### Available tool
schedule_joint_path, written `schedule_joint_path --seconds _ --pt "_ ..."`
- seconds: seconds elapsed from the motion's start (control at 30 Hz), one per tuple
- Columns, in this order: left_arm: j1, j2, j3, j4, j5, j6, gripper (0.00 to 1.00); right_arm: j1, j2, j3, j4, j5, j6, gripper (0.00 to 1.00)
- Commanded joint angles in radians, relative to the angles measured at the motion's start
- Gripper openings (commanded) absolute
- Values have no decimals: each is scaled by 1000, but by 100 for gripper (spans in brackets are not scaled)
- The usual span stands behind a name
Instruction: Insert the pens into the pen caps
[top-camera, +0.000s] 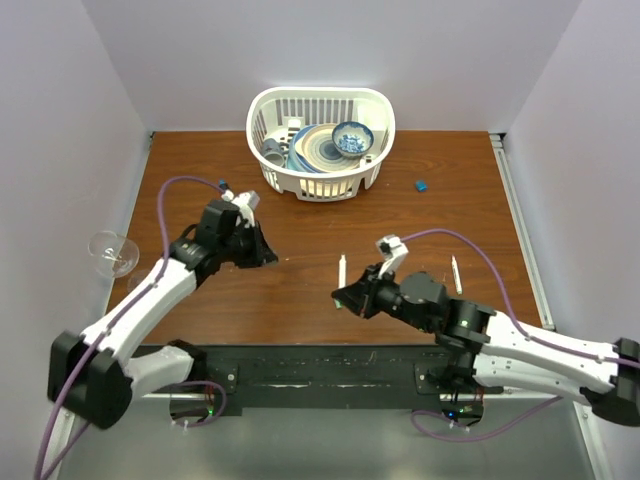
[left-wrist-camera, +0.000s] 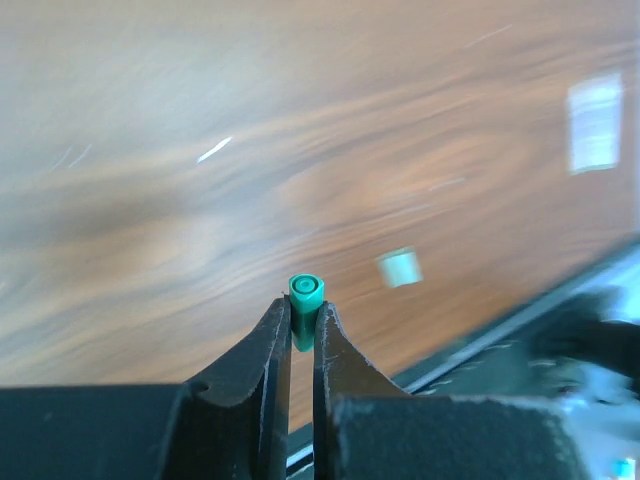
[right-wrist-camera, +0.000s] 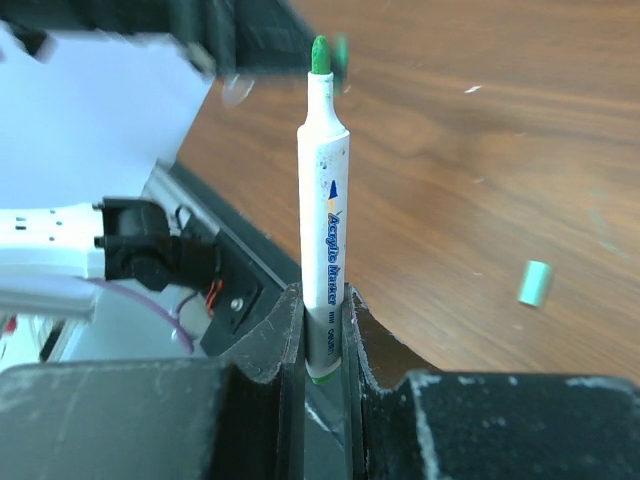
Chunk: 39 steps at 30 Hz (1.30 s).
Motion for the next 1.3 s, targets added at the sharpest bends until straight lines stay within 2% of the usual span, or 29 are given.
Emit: schedule_joint_path --seconds 0.0,0.23,0.4,1.27 --pt "-5 -173 -24 263 153 -152 0 13 158 34 250 -136 -11 0" --pt "-10 -267 -50 444 225 -313 0 66 327 108 362 -141 -28 0" --pt "-10 -313 -76 536 253 -350 0 76 384 143 419 -142 -29 0" --pt "-11 -409 -137 512 327 -307 0 77 413 188 390 -80 -21 0"
